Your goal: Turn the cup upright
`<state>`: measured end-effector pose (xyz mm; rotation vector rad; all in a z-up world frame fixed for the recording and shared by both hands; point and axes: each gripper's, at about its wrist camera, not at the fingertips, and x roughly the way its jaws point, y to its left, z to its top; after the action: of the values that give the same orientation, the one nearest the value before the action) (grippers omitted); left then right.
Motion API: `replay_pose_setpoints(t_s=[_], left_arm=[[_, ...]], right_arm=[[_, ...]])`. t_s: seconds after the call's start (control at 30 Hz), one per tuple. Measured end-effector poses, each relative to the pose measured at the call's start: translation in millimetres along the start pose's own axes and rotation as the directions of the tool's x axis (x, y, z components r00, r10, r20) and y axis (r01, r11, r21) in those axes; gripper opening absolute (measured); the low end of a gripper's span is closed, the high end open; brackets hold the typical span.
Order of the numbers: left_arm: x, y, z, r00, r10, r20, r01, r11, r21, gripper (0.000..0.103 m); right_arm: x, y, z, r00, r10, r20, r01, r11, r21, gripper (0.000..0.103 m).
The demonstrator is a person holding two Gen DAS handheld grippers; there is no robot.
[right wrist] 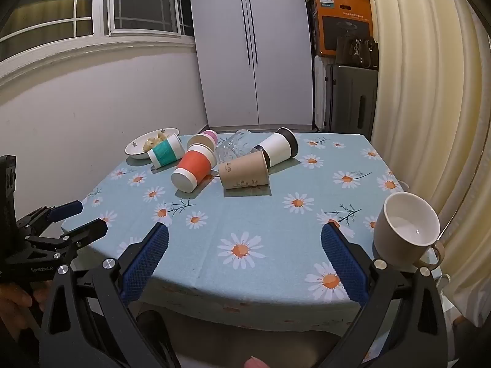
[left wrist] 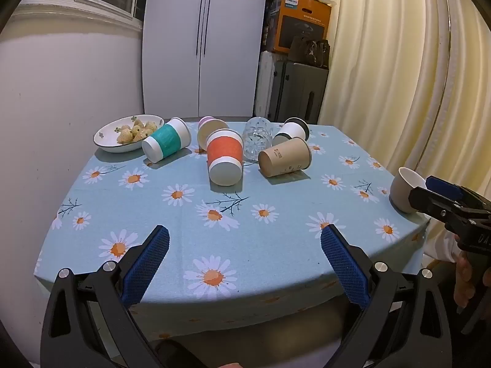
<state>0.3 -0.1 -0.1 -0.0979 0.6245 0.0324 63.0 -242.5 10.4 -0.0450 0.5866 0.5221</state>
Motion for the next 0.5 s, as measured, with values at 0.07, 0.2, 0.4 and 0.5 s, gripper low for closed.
replay_pose_setpoints(t_s=[0.07, 0.2, 0.4, 0.5], left_arm=[[-0.5, 0.1, -0.1, 1.000, -0.002, 0.009, 0.002, 1.000, -0.001, 0.097], [0.2, -1.4, -1.0, 1.000, 0.004, 0.007, -0.004, 1.000, -0.001, 0.097], [0.5, -3.9, 0.1, 1.000, 0.001, 0.002, -0.001, 1.000, -0.003, 0.097], [-0.2, -8.9, 0.9, 1.000, -0.001, 0.002, 0.001, 1.000, 0.000, 0.097]], right_arm=[[0.2, -0.3, -0.2, 1.000, -0.002, 0.002, 0.002, 1.000, -0.001, 0.099], [1.8, -0.2, -0.7, 1.000, -0.009, -0.004, 0.009, 1.000, -0.006, 0.099], [1.9, 1.9, -1.7, 1.000, -0.013, -0.003, 0.013, 1.000, -0.006, 0.099], [3.9, -0.1, -3.2, 1.000, -0.014, -0.007, 0.014, 1.000, -0.007, 0.099]])
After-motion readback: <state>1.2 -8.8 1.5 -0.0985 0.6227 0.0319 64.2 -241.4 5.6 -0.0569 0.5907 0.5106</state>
